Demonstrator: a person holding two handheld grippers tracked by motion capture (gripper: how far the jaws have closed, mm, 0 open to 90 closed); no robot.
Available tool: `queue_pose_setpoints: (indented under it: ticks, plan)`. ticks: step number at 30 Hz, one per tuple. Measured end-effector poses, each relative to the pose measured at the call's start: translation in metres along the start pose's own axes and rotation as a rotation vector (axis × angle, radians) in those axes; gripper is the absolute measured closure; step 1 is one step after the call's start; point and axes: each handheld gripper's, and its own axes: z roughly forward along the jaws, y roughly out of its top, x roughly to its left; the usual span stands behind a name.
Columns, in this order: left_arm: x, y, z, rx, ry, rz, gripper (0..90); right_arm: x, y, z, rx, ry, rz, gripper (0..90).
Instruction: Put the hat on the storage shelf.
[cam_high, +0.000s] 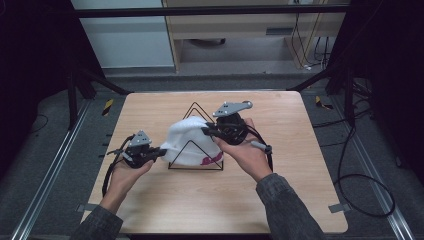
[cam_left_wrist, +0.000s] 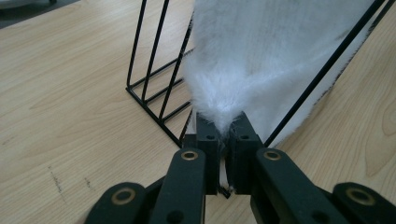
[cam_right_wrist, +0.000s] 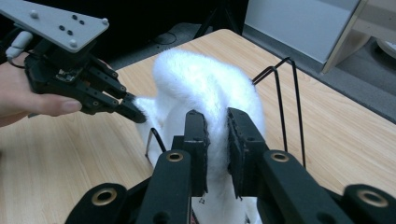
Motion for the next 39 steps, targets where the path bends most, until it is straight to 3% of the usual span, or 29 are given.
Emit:
queue_pose_setpoints:
  ticks: [12, 21, 30, 39]
  plan:
    - [0.004, -0.008, 0.008, 0.034, -0.007, -0.003, 85.0, 0.008, -0.009, 0.003, 0.03, -0.006, -0.006, 64.0]
    - [0.004, -0.013, 0.01, 0.042, -0.001, 0.005, 85.0, 0.013, -0.016, -0.007, 0.029, -0.02, -0.01, 57.1]
    - [0.006, -0.022, 0.013, 0.037, 0.007, -0.008, 84.8, 0.011, -0.025, -0.018, 0.027, -0.056, 0.001, 50.6]
    - [0.006, -0.027, 0.013, 0.046, 0.003, -0.003, 84.4, 0.006, -0.047, -0.023, 0.046, -0.082, 0.03, 49.1]
